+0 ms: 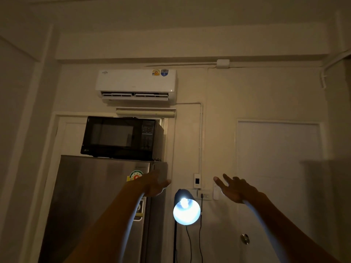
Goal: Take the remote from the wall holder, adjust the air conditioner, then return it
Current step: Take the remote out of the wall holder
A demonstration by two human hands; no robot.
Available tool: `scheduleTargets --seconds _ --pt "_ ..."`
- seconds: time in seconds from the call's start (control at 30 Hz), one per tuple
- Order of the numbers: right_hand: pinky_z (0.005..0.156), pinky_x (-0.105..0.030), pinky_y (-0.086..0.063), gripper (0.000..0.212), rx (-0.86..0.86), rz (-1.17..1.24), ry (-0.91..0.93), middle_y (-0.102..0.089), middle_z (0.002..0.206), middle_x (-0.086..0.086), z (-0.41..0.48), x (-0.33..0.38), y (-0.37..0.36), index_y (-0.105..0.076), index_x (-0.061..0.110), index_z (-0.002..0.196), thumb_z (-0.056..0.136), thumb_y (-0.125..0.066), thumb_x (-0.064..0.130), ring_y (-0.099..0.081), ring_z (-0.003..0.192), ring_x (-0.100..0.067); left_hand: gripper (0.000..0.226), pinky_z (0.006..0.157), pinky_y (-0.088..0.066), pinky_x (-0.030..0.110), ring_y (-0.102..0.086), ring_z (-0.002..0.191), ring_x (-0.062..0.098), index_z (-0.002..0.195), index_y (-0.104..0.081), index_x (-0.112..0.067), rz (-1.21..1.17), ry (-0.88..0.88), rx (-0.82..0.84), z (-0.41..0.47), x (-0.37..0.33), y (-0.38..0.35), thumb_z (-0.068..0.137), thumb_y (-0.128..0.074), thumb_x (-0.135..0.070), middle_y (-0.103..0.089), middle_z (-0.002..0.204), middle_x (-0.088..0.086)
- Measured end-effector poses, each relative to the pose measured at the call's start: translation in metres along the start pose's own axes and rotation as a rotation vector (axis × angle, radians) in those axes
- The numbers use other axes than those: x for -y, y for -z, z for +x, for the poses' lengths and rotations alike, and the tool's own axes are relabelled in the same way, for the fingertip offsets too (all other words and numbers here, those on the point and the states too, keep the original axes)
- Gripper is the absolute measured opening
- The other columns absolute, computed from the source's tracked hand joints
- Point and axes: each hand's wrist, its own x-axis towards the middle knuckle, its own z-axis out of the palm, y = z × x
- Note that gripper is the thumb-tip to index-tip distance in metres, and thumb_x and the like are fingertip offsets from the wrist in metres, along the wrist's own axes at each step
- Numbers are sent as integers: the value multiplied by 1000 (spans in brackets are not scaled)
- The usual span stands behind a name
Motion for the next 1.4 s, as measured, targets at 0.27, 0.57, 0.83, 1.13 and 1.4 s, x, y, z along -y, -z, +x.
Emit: scheduleTargets --seconds 0.27,0.57,0.83,1.13,1.4 --pt "115 -56 -13 81 -2 9 15 -17 157 -16 57 -30 -20 -8 27 149 82 -9 73 -16 143 -40 70 119 -21 47 -23 144 31 148 -21 -14 126 17 -100 92 2 -43 93 -24 -58 -23 157 13" --pt "116 -57 -9 92 1 56 16 -16 158 -13 168 -62 -65 -10 29 148 73 -4 82 -8 146 -37 85 117 -9 56 -8 146 37 150 -10 -22 249 103 -69 227 5 -97 83 -13 -74 -5 160 11" --pt "120 -50 -3 81 47 116 15 -19 158 -13 261 -103 -107 -14 20 148 85 -9 70 -13 146 -32 78 117 -2 55 0 147 37 150 2 -25 245 70 21 345 -7 -141 88 -16 -69 4 161 6" --pt "118 -57 -7 95 47 38 -14 -16 158 -14 385 -165 -147 -11 25 148 72 -3 82 -8 146 -36 78 119 -1 53 4 147 35 150 7 -22 254 81 57 455 -36 -183 90 -19 -65 9 160 8" --pt "115 -55 -19 75 39 -21 78 -20 157 -16 484 -220 -168 -12 21 148 88 -19 66 -15 144 -39 75 120 -7 54 -1 147 36 150 10 -21 219 146 50 550 -70 -233 93 -20 -60 9 160 10"
